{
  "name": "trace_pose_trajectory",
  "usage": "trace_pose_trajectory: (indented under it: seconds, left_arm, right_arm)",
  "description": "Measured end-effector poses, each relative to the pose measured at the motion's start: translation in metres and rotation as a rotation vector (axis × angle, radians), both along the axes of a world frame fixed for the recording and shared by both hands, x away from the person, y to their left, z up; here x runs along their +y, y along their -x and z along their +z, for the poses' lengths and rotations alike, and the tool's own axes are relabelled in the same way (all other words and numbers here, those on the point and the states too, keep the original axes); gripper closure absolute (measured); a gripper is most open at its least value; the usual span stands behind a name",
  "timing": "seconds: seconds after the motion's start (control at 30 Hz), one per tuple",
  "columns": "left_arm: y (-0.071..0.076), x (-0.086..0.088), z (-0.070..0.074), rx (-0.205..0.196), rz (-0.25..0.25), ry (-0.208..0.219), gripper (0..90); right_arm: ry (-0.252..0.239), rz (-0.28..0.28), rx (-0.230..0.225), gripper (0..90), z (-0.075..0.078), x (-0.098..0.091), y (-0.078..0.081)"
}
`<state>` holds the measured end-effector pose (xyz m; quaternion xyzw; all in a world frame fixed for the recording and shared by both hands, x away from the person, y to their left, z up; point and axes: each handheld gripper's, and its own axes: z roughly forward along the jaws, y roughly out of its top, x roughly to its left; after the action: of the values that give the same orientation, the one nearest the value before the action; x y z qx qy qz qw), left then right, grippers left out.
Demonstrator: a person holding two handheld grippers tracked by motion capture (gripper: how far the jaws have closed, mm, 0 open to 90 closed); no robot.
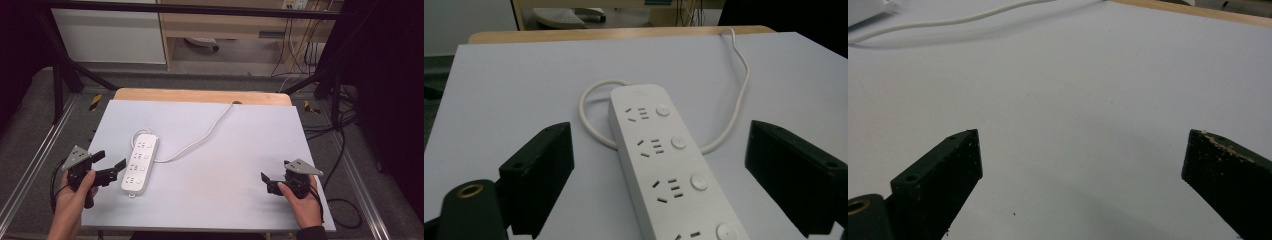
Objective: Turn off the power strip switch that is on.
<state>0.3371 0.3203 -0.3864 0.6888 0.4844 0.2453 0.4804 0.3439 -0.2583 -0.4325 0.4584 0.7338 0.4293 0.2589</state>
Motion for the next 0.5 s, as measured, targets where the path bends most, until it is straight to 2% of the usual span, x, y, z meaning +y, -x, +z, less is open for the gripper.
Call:
trace_pose_trajectory:
  seconds: [0.27,0.5]
  left_arm:
    - [0.005,0.014,-0.006,-0.009,0.006,0.021,9.9]
    - [0.002,0.03,-0.016,-0.001,0.027,0.045,7.4]
  right_arm:
    - [0.0,-0.001,0.003,3.6,0.0,-0.001,0.0]
    - [0.001,-0.001,0.001,3.5,0.0,-0.001,0.0]
